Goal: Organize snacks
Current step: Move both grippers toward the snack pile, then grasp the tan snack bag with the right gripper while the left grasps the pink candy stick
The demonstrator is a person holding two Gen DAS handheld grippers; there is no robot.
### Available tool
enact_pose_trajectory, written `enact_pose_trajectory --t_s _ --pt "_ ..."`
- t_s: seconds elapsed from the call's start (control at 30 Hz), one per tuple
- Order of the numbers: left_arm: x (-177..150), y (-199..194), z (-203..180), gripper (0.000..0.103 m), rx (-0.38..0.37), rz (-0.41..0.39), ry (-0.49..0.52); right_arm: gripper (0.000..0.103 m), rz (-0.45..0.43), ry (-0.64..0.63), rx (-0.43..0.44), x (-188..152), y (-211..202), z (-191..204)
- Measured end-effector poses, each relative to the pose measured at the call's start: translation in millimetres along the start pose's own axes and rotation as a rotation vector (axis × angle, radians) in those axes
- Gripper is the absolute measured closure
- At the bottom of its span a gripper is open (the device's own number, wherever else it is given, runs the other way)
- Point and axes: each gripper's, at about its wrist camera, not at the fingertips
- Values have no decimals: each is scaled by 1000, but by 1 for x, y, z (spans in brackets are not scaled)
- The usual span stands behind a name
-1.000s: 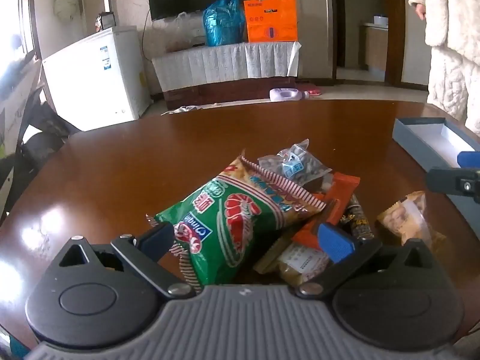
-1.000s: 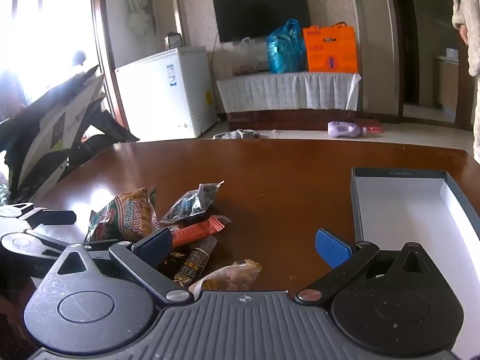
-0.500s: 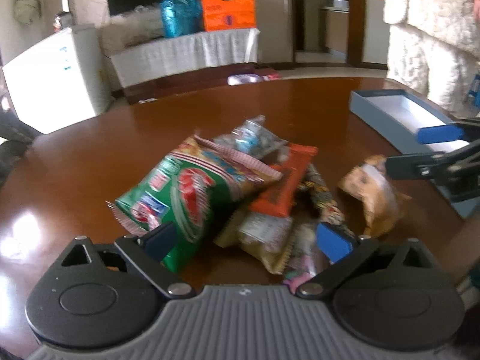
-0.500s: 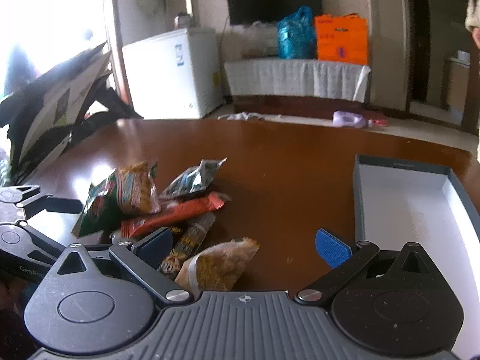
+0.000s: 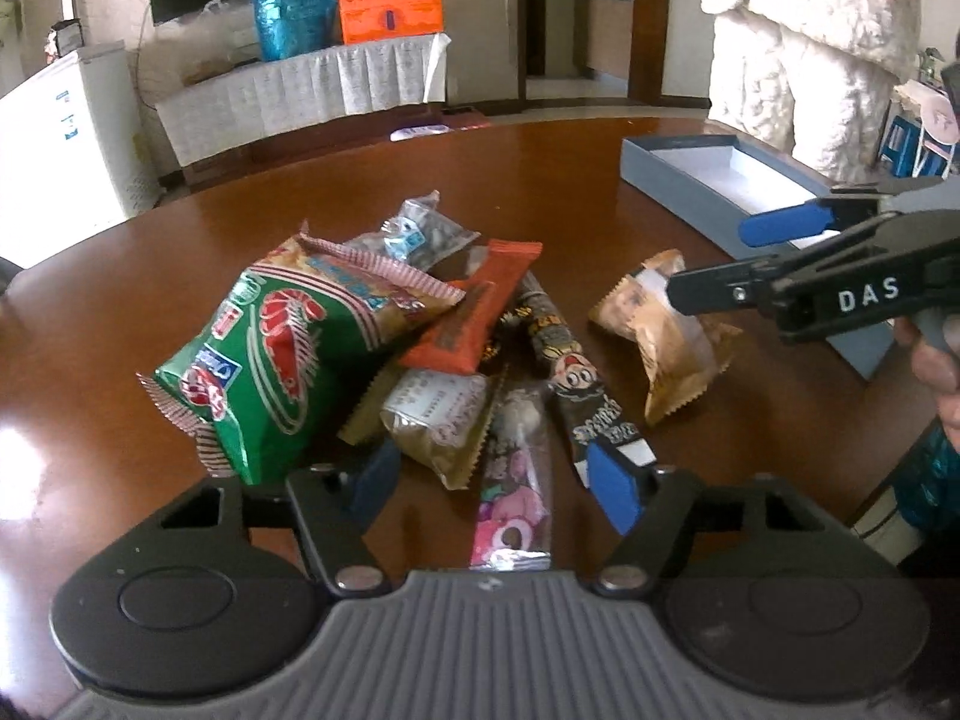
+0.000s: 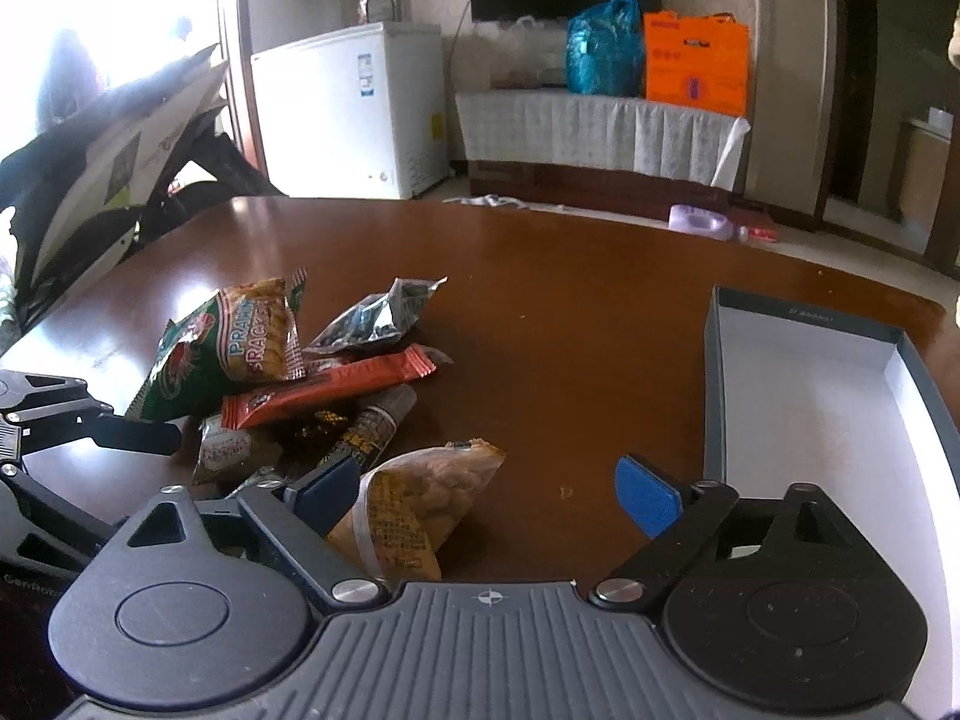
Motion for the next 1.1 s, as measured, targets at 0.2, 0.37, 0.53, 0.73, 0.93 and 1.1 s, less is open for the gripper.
enact_pose_trajectory --t_s 0.2,0.37,0.53,0.73,0.93,1.1 --pt "-1 4 -2 54 -31 21 15 17 6 -19 4 0 2 4" --pt "-1 7 -1 64 -43 35 30 18 9 -21 6 1 2 5" --pt "-1 9 -2 69 -58 53 38 18 10 -17 7 0 2 5" --pt "0 11 0 69 -46 47 33 18 13 -19 4 0 4 5" --pt "2 14 1 69 -39 33 31 18 13 -2 0 1 5 7" --pt "4 17 2 69 -40 28 31 18 26 18 7 2 12 11"
Point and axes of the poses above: each gripper's, at about its wrist camera, not at the fingertips, and y roughly the way its jaws point, z to its left, x to its top, and after that the axes turned 5 degrees about z, right-handed
